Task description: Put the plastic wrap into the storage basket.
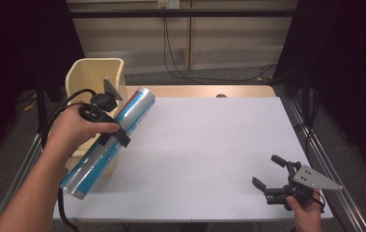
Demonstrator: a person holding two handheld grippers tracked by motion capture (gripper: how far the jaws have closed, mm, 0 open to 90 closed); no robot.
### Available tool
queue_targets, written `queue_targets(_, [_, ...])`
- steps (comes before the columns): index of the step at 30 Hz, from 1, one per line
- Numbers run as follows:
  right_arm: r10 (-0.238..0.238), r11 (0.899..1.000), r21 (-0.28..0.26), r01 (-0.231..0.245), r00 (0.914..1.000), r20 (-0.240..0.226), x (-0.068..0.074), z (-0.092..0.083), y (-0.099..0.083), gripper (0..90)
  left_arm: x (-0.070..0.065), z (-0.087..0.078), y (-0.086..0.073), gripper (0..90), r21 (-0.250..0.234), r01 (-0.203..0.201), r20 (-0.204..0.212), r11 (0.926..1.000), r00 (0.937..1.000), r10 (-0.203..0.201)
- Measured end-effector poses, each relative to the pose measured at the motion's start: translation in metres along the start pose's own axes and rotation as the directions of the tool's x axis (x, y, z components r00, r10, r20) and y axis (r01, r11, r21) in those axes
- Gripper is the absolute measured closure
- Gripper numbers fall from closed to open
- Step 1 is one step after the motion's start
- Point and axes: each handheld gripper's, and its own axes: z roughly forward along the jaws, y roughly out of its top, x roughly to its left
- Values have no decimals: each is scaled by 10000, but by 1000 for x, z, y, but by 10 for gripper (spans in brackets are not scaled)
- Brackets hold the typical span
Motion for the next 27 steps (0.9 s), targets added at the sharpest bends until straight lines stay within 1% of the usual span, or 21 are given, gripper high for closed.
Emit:
queue_targets(1, [-8, 10000, -5, 8, 10000, -5, 0, 0, 0, 6, 3, -3, -1, 322, -18, 164, -86, 9999, 9998, -164])
queue_targets(2, [-12, 10000, -13, 12, 10000, -2, 0, 0, 0, 6, 5, -5, -2, 322, -60, 212, -139, 9998, 9997, -213])
queue_targets(4, [-12, 10000, -8, 12, 10000, 9, 0, 0, 0, 6, 7, -6, -2, 322, -73, 278, -99, 9996, 9996, -279])
queue_targets(6, [-10, 10000, -1, 10, 10000, 4, 0, 0, 0, 6, 10, -9, -4, 322, -107, 517, -119, 9986, 9986, -518])
queue_targets(8, [-3, 10000, -7, 3, 10000, 3, 0, 0, 0, 5, 14, -12, -5, 322, -153, 621, -169, 9980, 9979, -624])
queue_targets(11, [-14, 10000, -19, 14, 10000, 15, 0, 0, 0, 5, 21, -15, -7, 322, -277, 948, -176, 9951, 9953, -953])
queue_targets(14, [-11, 10000, -35, 11, 10000, 18, 0, -1, 0, 6, 28, -19, -11, 322, -304, 1154, -297, 9929, 9928, -1163])
queue_targets(15, [10, 10000, -17, -10, 10000, 21, 0, -1, 0, 5, 31, -20, -12, 322, -340, 1290, -277, 9911, 9911, -1300])
queue_targets(17, [36, 10000, -24, -36, 10000, 56, -1, -1, 0, 5, 36, -23, -15, 322, -416, 1486, -414, 9880, 9878, -1503])
queue_targets(19, [33, 10000, -22, -33, 10000, 64, 0, 0, 0, 6, 42, -27, -19, 322, -503, 1764, -506, 9830, 9826, -1789])
queue_targets(21, [-12, 10000, -23, 12, 10000, 49, 0, 0, 0, 6, 44, -28, -21, 322, -481, 1802, -489, 9824, 9820, -1825])
queue_targets(23, [-30, 10000, -19, 30, 10000, 42, 0, 0, 0, 6, 49, -29, -24, 322, -590, 1936, -435, 9793, 9796, -1963])
queue_targets(25, [-26, 10000, -15, 26, 10000, 38, 1, 0, 0, 5, 53, -30, -26, 322, -585, 2025, -432, 9775, 9778, -2052])
queue_targets(27, [-20, 10000, -15, 20, 10000, 42, 1, 0, 0, 5, 56, -31, -28, 322, -576, 2201, -475, 9738, 9737, -2229])
